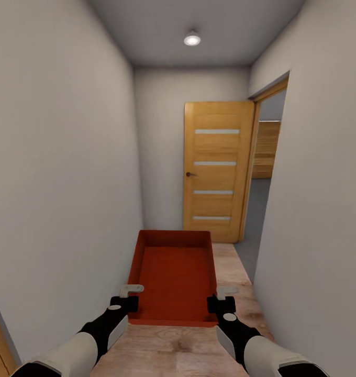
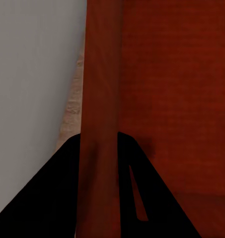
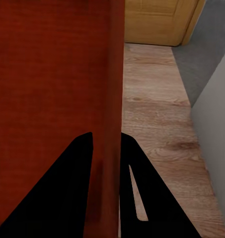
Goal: Move the two storage containers from the living room to the garage. In the garage, place one container on the floor and stack the other container on top of it (either order is fine).
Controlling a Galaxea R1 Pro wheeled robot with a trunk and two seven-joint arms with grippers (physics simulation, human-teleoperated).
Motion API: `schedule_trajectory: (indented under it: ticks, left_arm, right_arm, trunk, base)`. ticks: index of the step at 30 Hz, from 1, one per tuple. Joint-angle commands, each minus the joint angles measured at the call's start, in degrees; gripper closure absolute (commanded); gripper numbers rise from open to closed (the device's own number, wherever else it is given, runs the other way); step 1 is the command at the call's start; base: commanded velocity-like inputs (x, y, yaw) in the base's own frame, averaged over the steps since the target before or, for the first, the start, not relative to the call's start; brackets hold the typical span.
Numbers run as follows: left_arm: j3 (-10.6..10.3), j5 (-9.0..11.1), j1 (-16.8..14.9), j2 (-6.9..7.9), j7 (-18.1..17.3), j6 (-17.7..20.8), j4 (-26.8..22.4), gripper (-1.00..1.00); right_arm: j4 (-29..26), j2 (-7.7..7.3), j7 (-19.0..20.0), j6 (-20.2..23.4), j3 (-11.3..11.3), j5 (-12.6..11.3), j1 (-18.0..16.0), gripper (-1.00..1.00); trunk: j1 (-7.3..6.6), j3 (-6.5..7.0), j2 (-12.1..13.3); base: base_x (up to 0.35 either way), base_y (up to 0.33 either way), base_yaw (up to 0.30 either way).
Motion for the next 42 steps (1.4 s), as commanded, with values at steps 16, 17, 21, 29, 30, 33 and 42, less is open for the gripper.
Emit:
schedule_trajectory:
  ticks: [16,17,21,29,30,33,42]
  left_arm:
    - [3.9,0.1,-0.1,0.59,2.7,0.1,0.0,1.00]
    - [3.9,0.1,-0.1,0.62,2.7,0.1,0.0,1.00]
    - [3.9,0.1,-0.1,0.62,2.7,0.1,0.0,1.00]
    - [3.9,0.1,-0.1,0.64,2.7,0.1,0.0,1.00]
    - [3.9,0.1,-0.1,0.65,2.7,0.1,0.0,1.00]
    - [3.9,0.1,-0.1,0.67,2.7,0.1,0.0,1.00]
    - [3.9,0.1,-0.1,0.66,2.7,0.1,-0.1,1.00]
  right_arm:
    - [-0.1,-1.31,-0.7,-0.3,-0.6,0.6,0.0,1.00]
    - [-0.1,-1.30,-0.7,-0.3,-0.6,0.6,0.0,1.00]
    - [-0.1,-1.32,-0.7,-0.2,-0.6,0.6,0.0,1.00]
    - [-0.1,-1.33,-0.7,-0.2,-0.6,0.5,0.0,1.00]
    - [-0.1,-1.33,-0.7,-0.2,-0.6,0.5,0.0,1.00]
    - [-0.1,-1.33,-0.7,-0.2,-0.6,0.5,0.0,1.00]
    - [0.0,-1.32,-0.7,-0.1,-0.6,0.5,0.0,1.00]
  trunk:
    - [0.05,-0.10,-0.1]
    - [0.05,-0.10,-0.1]
    - [0.05,-0.10,-0.1]
    - [0.05,-0.10,-0.1]
    - [0.05,-0.10,-0.1]
    - [0.05,-0.10,-0.1]
    - [0.05,-0.10,-0.1]
  base:
    - [0.322,0.000,0.000]
    - [0.322,0.000,0.000]
    - [0.322,0.000,0.000]
    - [0.322,0.000,0.000]
    - [0.322,0.000,0.000]
    - [0.322,0.000,0.000]
    - [0.322,0.000,0.000]
